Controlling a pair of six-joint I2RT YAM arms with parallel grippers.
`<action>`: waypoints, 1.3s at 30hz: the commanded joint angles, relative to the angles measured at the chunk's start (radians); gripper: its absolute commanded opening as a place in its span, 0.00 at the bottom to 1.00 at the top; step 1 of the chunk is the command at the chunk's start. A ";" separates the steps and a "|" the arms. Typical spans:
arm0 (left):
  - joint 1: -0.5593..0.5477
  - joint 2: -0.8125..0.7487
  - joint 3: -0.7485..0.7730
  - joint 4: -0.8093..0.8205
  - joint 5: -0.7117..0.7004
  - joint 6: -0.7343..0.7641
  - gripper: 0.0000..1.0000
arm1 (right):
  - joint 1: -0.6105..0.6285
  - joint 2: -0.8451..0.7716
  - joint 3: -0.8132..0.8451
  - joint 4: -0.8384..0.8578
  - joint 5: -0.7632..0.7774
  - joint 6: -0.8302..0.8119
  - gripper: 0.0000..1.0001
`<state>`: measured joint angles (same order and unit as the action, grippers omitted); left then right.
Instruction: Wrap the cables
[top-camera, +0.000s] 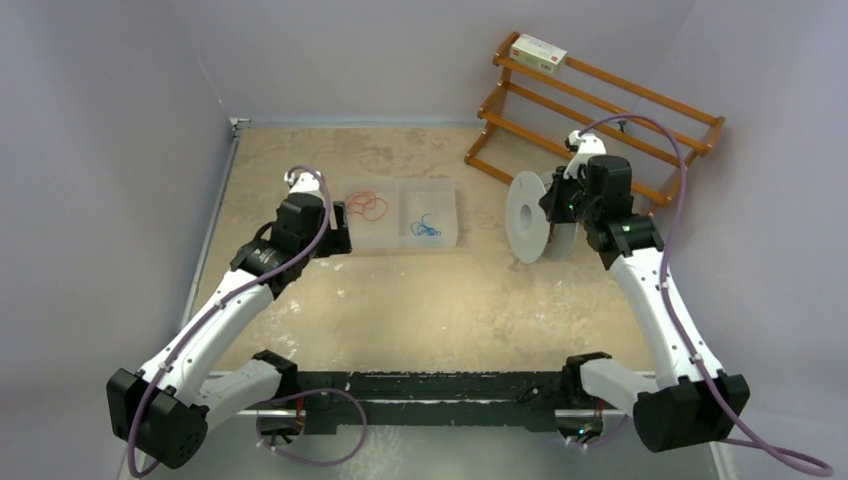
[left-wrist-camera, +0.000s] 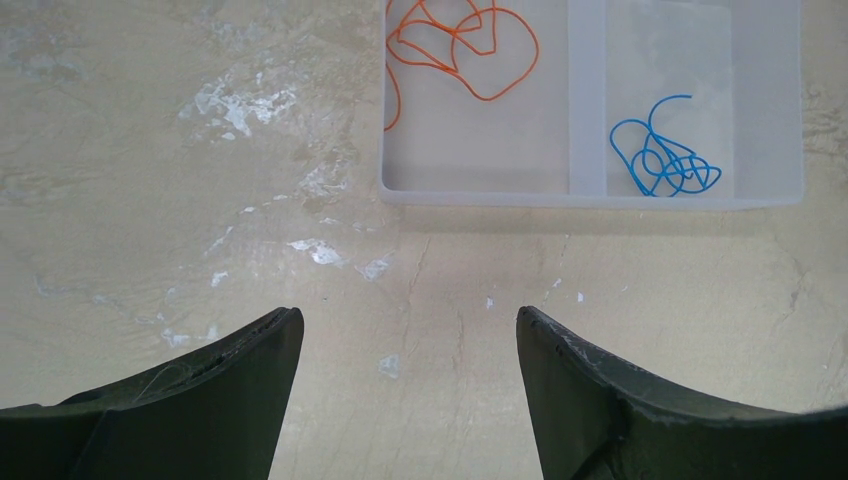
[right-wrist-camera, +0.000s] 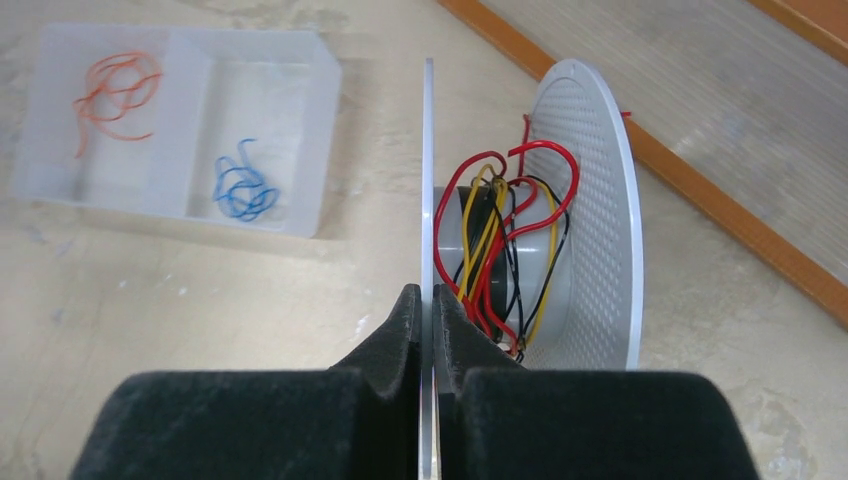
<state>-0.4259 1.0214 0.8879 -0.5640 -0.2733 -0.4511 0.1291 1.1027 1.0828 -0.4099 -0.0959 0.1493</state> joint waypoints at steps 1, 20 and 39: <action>0.002 -0.039 0.051 0.001 -0.077 -0.007 0.78 | 0.124 -0.050 0.119 -0.012 0.015 0.058 0.00; 0.002 -0.113 0.320 -0.297 -0.335 -0.134 0.83 | 0.724 0.124 0.294 0.048 0.202 0.312 0.00; 0.002 -0.213 0.335 -0.396 -0.339 -0.135 0.84 | 1.074 0.517 0.510 0.083 0.522 0.400 0.00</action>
<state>-0.4259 0.8219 1.2007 -0.9520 -0.5922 -0.5911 1.1690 1.5978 1.4761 -0.4068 0.3607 0.5716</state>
